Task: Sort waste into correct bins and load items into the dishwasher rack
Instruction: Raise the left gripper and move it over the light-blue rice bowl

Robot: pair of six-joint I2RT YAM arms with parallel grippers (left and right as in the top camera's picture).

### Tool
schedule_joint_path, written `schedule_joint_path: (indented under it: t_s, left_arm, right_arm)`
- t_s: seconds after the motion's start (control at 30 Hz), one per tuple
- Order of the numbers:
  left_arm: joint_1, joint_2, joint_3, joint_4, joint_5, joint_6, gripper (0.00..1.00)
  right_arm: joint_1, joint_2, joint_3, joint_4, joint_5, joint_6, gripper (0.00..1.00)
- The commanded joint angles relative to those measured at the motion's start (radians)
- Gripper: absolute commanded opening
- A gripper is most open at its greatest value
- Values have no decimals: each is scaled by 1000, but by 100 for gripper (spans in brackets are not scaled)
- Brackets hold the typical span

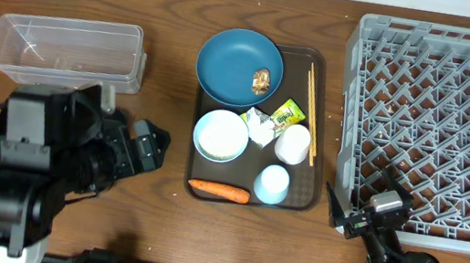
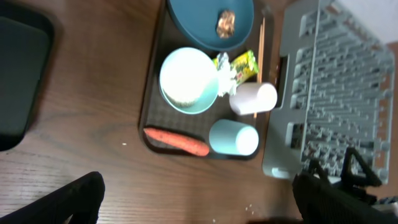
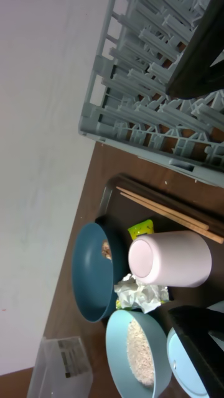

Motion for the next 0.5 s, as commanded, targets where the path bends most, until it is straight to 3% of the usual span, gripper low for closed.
schedule_joint_path:
  t_s: [0.0,0.13,0.3,0.47]
  left_arm:
    - [2,38,8,-3,32,89,98]
    - [-21,85,8,-6,32,133,98]
    - [-155,133,8,34,-9,129,98]
    - [-310,208,8,51,-310,-53,98]
  right_arm:
    - [-5,1,-2,-4,-2,-7,99]
    - [-5,1,-2,-4,-2,-7,99]
    - [-5,1,-2,-4,-2,-7,99]
    - [-5,1,-2,-4,-2,-7,99]
